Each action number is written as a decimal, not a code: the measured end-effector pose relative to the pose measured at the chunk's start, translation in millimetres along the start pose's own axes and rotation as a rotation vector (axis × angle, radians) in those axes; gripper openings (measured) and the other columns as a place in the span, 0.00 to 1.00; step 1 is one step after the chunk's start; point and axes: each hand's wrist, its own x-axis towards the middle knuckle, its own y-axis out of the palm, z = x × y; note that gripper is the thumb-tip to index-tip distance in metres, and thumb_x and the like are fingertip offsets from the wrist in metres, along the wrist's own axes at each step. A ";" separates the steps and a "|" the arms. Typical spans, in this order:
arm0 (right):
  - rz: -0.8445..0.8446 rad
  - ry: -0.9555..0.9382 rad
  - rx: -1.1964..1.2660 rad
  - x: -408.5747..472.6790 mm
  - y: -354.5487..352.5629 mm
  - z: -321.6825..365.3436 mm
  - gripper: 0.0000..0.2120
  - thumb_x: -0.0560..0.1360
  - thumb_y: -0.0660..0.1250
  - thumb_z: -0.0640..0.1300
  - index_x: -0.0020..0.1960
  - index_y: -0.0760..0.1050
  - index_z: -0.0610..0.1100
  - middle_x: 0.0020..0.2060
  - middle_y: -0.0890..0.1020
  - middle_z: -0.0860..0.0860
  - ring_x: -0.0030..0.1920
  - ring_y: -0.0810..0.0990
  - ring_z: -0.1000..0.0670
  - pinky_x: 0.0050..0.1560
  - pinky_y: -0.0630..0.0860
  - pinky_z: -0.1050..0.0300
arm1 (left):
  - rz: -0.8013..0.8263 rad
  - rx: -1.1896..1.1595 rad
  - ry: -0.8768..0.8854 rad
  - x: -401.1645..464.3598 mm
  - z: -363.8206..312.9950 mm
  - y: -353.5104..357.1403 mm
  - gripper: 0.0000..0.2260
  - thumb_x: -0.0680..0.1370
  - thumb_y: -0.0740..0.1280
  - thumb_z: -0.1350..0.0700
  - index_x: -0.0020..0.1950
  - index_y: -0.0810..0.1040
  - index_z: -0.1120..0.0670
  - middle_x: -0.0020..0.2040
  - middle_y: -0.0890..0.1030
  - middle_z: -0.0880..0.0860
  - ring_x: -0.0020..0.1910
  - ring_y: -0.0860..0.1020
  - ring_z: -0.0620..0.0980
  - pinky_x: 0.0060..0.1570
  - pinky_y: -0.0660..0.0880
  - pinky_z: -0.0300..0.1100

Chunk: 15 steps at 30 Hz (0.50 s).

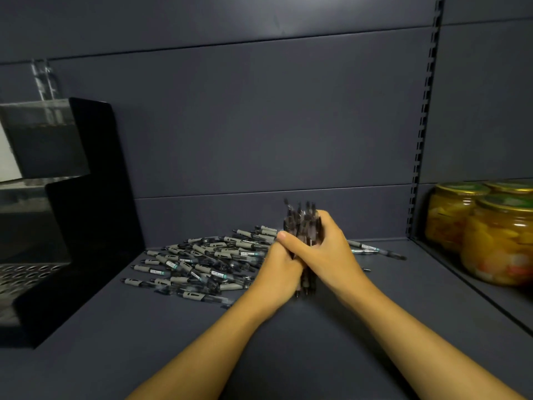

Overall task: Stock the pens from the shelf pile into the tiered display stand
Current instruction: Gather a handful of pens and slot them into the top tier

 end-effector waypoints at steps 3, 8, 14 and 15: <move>0.049 -0.036 0.006 1.8 -4.1 17.1 0.19 0.69 0.77 0.52 0.55 0.74 0.52 0.44 0.84 0.58 0.47 0.83 0.60 0.51 0.79 0.60 | -0.012 -0.080 -0.044 -2.0 -19.0 -12.9 0.10 0.82 0.63 0.57 0.44 0.81 0.54 0.28 0.78 0.61 0.23 0.73 0.51 0.24 0.68 0.43; 0.160 -0.115 0.093 10.2 6.6 52.6 0.15 0.74 0.73 0.51 0.58 0.76 0.50 0.47 0.85 0.56 0.49 0.83 0.60 0.51 0.78 0.63 | -0.100 -0.207 -0.017 -4.3 -51.5 -41.7 0.08 0.80 0.67 0.56 0.50 0.84 0.58 0.34 0.83 0.59 0.34 0.80 0.56 0.35 0.77 0.49; 0.292 -0.142 0.119 26.5 20.5 91.5 0.12 0.82 0.60 0.52 0.58 0.77 0.47 0.48 0.84 0.50 0.48 0.83 0.48 0.49 0.82 0.46 | -0.136 -0.188 0.014 -13.4 -81.5 -97.8 0.08 0.80 0.67 0.56 0.53 0.82 0.58 0.45 0.84 0.67 0.46 0.82 0.69 0.48 0.82 0.59; 0.314 -0.148 0.126 29.2 25.0 97.7 0.12 0.82 0.60 0.50 0.57 0.78 0.46 0.46 0.84 0.51 0.46 0.83 0.49 0.47 0.83 0.48 | -0.134 -0.178 0.012 -14.4 -84.4 -108.7 0.07 0.80 0.67 0.56 0.55 0.82 0.56 0.46 0.86 0.61 0.47 0.85 0.62 0.47 0.83 0.53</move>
